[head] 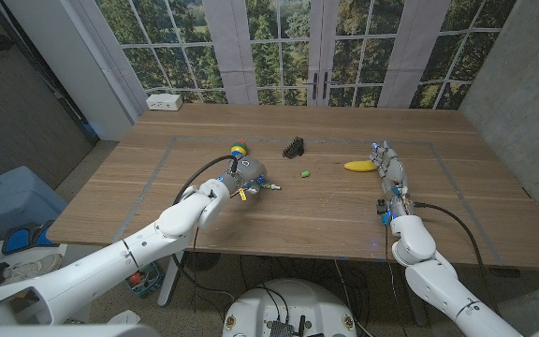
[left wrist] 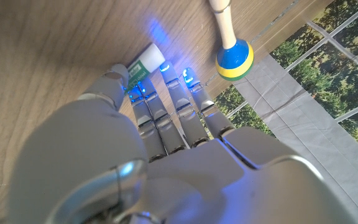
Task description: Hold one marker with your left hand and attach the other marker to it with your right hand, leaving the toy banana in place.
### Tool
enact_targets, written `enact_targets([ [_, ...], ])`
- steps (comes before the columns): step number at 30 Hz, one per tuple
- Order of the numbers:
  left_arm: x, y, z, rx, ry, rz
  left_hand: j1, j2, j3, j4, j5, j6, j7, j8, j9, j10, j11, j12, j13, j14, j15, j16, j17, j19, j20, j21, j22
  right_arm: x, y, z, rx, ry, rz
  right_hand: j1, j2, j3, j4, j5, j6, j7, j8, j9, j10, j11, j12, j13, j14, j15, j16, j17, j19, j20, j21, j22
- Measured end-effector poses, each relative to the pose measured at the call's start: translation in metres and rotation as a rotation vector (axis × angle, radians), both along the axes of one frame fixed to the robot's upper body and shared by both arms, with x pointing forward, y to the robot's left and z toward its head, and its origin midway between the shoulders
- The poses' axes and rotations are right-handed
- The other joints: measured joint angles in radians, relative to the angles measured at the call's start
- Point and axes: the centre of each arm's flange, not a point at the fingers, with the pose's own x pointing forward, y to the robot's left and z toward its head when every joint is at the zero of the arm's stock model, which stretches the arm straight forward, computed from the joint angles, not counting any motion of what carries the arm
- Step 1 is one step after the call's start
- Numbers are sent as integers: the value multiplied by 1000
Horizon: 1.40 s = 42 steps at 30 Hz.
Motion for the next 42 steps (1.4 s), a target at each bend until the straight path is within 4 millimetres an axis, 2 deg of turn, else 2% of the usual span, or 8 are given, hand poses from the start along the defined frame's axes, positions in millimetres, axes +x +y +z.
enact_targets([
  [8,1,-3,-4,18,-6,6,39,20,4,-4,0,10,3,0,-1,14,-1,8,7,0,0,0,4,0,0,8,0,-1,-3,-3,5,3,-8,0,0,0,0,0,0,0,0,0,0,0,0,0,0,0,0,0,0,0,0,0],
  [13,5,-5,-9,43,36,37,82,56,20,-5,5,-15,28,-15,-1,-2,1,-13,-4,-6,6,-16,-10,18,1,26,5,-2,-4,-4,5,2,-17,0,0,-3,-3,0,0,0,0,0,0,0,0,0,0,0,0,0,0,0,0,0],
  [18,8,-7,-10,61,66,62,131,95,21,-6,5,35,36,-20,-1,75,8,-9,-22,78,-13,-12,-34,81,-1,90,16,-3,-5,-5,1,0,-27,0,0,-3,-3,0,4,-4,0,0,2,-3,0,0,6,-2,0,0,0,0,0,0],
  [21,10,-7,-10,65,76,72,181,92,6,-15,5,54,32,-4,0,121,40,22,-20,148,-28,4,-44,120,-4,146,26,-4,-5,-4,-1,-2,-32,0,0,-3,-3,0,4,-4,0,0,6,-6,0,0,9,2,0,0,0,0,0,0],
  [23,11,-6,-11,65,81,78,225,88,-13,-15,5,61,39,15,0,149,69,37,-17,177,-13,30,-45,143,-6,195,38,-4,-4,-4,-4,-4,-37,0,0,-3,-3,0,7,-7,0,0,5,-6,0,0,9,2,1,0,4,4,0,0],
  [26,14,-6,-13,62,87,83,264,75,-31,-13,5,92,69,25,0,176,96,37,-17,197,7,56,-45,159,-13,250,49,-5,-4,-3,-8,-6,-45,0,0,-3,-3,0,7,-7,0,0,5,-6,0,0,9,2,4,0,4,4,0,0],
  [31,18,-3,-18,37,109,87,299,62,-50,-11,14,116,95,31,-1,197,118,37,-17,224,35,62,-45,181,-10,322,60,-6,-4,-3,-15,-6,-57,0,0,-3,-3,0,7,-7,0,0,5,-6,0,0,9,2,4,0,4,4,0,0],
  [42,23,13,-23,-95,123,50,325,46,-61,-7,63,135,114,32,-1,191,141,37,-17,191,85,62,-45,182,-10,381,60,-8,-2,0,-34,-7,-76,0,0,-3,-3,0,18,-7,0,0,5,-5,0,0,9,2,4,0,4,4,0,0],
])
